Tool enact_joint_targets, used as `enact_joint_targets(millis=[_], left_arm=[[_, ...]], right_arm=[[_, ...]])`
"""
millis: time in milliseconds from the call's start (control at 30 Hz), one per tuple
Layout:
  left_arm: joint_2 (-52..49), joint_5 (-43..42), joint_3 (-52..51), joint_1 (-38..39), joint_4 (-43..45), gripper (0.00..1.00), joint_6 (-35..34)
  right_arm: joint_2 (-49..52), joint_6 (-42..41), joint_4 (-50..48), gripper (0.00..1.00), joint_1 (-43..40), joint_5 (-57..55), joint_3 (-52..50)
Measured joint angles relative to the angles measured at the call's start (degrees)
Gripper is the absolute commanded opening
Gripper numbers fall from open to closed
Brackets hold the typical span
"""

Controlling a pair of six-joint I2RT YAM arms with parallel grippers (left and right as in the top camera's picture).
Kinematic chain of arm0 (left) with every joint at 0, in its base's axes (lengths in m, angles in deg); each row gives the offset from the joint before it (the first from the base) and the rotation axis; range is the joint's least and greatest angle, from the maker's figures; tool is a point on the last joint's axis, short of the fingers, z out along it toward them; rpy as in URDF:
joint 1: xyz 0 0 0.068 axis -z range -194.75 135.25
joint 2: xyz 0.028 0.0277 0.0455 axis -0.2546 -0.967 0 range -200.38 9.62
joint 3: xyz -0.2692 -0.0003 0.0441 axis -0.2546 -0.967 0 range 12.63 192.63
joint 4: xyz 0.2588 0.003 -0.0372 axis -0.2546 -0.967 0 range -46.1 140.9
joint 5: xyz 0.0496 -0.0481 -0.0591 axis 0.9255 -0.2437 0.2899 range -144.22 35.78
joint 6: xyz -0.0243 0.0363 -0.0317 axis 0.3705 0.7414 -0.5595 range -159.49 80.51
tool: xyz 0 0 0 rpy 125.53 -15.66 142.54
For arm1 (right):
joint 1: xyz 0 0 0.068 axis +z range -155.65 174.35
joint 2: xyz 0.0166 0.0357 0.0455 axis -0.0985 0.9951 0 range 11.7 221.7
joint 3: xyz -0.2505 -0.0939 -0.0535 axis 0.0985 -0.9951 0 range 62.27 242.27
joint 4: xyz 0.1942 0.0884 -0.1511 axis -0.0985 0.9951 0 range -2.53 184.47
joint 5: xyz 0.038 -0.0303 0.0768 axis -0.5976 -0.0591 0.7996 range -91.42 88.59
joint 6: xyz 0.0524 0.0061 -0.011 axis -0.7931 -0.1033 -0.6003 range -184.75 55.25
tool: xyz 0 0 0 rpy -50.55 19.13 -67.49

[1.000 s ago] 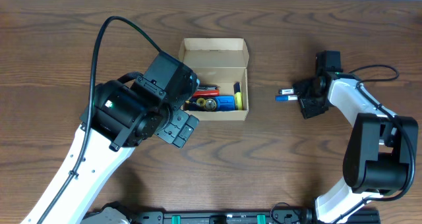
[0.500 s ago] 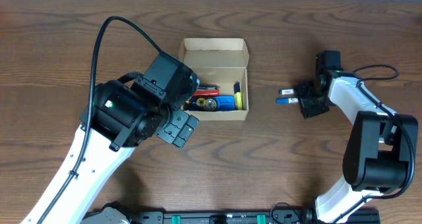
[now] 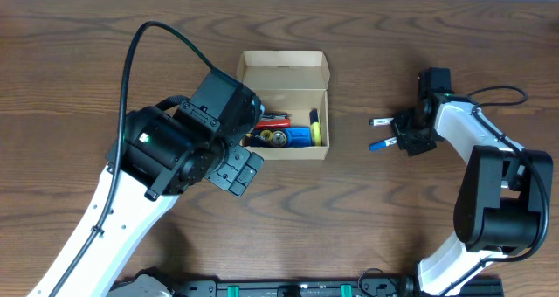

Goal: Pack container
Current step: 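Lift the blue-capped marker and carry it over the box with the right gripper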

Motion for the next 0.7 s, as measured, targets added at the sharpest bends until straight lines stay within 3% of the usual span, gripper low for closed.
enact_joint_targets(millis=[133,533,700], left_arm=[[0.0,0.0,0.0,0.0,0.0,0.95,0.0],[0.0,0.0,0.0,0.0,0.0,0.95,0.0],[0.0,0.0,0.0,0.0,0.0,0.95,0.0]], right_arm=[[0.0,0.5,0.0,0.01,0.0,-0.1,0.0],[-0.5,1.4,0.3,0.01,0.0,3.6,0.0],[-7.3,3.5,0.5,0.01,0.3,5.0,-0.2]])
